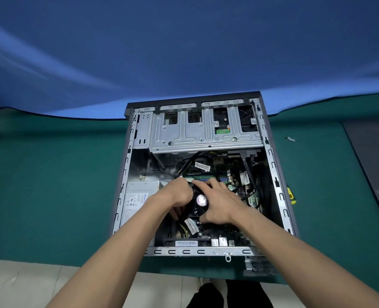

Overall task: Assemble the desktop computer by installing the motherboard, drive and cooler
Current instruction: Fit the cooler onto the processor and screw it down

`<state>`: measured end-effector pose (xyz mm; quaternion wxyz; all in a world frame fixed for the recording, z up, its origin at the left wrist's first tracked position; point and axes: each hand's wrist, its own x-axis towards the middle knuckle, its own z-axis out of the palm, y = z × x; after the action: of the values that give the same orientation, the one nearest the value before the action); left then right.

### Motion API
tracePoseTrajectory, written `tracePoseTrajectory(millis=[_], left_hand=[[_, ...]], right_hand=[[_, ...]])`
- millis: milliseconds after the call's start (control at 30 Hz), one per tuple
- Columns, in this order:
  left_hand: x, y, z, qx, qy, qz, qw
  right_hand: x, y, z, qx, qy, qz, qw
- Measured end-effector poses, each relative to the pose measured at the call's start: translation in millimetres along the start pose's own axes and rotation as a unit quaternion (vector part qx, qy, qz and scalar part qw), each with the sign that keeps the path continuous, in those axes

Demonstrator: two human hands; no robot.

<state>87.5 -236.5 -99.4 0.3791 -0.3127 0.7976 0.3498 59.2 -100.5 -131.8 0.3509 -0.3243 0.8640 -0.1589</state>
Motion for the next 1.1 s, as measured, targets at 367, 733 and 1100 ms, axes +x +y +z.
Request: tracePoseTrajectory(millis=[367,733,1100], left_hand=[[-3,1,-15,0.068,0.127,0.11,0.983],[-11,1,-40,0.165,0.153,0.199,0.954],[-2,-8,-36,0.256,0.18,0.087,0.946]], right_hand=[[-20,13,-9,-0.056,0.106,0.002,0.993],[-22,3,-11,-0.076,0.079,0.046,0.993],[-25,9,-19,-0.064,0.054,0.015,0.996]])
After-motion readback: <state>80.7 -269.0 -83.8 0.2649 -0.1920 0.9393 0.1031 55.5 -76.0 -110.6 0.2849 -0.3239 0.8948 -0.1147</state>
